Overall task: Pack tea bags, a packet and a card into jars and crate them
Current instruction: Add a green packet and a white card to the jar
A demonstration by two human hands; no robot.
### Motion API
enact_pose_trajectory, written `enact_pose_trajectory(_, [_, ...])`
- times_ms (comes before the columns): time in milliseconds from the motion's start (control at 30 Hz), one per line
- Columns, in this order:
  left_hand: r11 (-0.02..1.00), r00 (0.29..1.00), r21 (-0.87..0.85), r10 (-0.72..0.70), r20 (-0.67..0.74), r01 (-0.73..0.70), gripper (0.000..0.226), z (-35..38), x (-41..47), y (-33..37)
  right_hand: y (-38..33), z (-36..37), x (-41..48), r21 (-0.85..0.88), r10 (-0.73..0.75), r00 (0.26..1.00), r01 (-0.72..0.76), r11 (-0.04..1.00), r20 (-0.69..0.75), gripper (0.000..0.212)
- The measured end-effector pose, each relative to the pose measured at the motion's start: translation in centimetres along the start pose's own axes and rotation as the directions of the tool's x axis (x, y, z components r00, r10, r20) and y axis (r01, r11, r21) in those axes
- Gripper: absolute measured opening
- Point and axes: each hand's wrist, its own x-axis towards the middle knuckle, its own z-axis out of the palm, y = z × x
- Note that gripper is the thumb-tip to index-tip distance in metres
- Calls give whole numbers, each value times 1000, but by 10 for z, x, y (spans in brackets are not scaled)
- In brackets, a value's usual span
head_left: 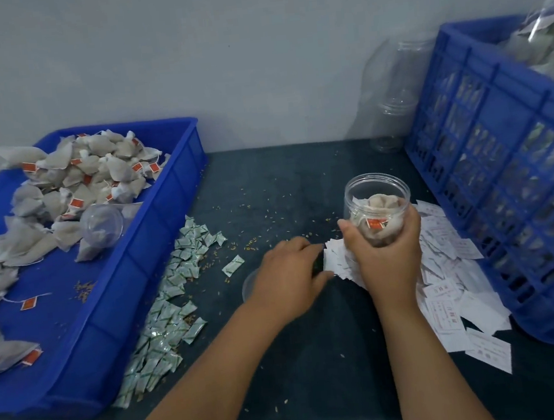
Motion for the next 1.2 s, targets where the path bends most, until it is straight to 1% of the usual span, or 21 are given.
enact_pose_trajectory(33, [999,1000,19,27,5,-27,52,3,6,2,1,1,1,-8,-6,1000,6,1000,-3,62])
enact_pose_trajectory(67, [997,998,51,59,30,-60,52,6,11,3,3,1,2,-13,-11,1000,11,1000,-4,62])
enact_pose_trajectory(133, [980,991,154,121,57,-129,38,10,16,3,6,2,2,-21,-8,1000,8,1000,0,66])
enact_pose_trajectory(233, [942,984,295,174,-23,-159,32,9,12,-1,9,3,2,-22,-10,1000,10,1000,18,77])
enact_pose_trajectory(333, [910,978,373,208,-34,-180,35,10,5,-10,11,4,3,-5,-8,999,8,1000,38,78])
enact_pose_trajectory(400, [915,980,363,200,-24,-178,32,10,1,-16,11,5,3,6,-1,999,1,1000,41,77])
enact_pose_trajectory(467, [948,978,263,200,-51,-180,28,9,-1,-19,8,4,3,21,1,1000,-1,1000,23,69])
enact_pose_trajectory(500, [966,976,179,205,-80,-188,29,9,-2,-18,6,3,3,22,-5,1000,4,1000,11,65])
enact_pose_trajectory(533, [976,976,102,201,-83,-193,40,9,-2,-14,4,3,3,19,-10,1000,10,1000,2,62])
enact_pose_trajectory(567, [976,974,39,217,-65,-215,49,9,-1,-13,3,2,2,16,-13,1000,13,1000,-4,61])
enact_pose_trajectory(600, [970,970,11,242,-30,-241,47,10,0,-9,2,2,2,14,-11,1000,11,1000,-10,60])
enact_pose_trajectory(667, [951,954,80,299,11,-299,26,13,1,-3,1,1,2,9,-5,1000,5,1000,-12,59])
enact_pose_trajectory(733, [926,946,214,324,-25,-311,29,12,1,-5,2,1,3,8,-7,1000,7,1000,-9,60])
enact_pose_trajectory(833, [899,936,323,340,-88,-296,29,10,-4,-13,4,1,4,14,-8,1000,8,1000,-12,60])
enact_pose_trajectory(867, [903,941,325,325,-92,-280,28,10,-5,-15,5,1,4,17,-5,1000,5,1000,-11,61])
enact_pose_trajectory(933, [945,954,210,278,-114,-250,22,10,-7,-15,5,2,3,11,-9,1000,9,1000,-8,61])
enact_pose_trajectory(1000, [969,960,36,246,-131,-244,32,10,-6,-8,5,2,3,9,-20,1000,20,1000,-13,61])
enact_pose_trajectory(1033, [965,961,-20,257,-107,-260,39,12,-3,-3,4,1,3,8,-29,999,29,1000,-20,62])
enact_pose_trajectory(1067, [956,955,-33,289,-71,-292,41,14,-1,2,4,1,3,4,-38,999,38,999,-29,62])
enact_pose_trajectory(1133, [925,927,73,375,-10,-373,31,17,1,7,4,0,3,0,-52,997,52,999,-52,64])
enact_pose_trajectory(1200, [894,906,188,422,-42,-407,30,15,-2,4,5,-1,4,-1,-56,996,56,998,-73,67])
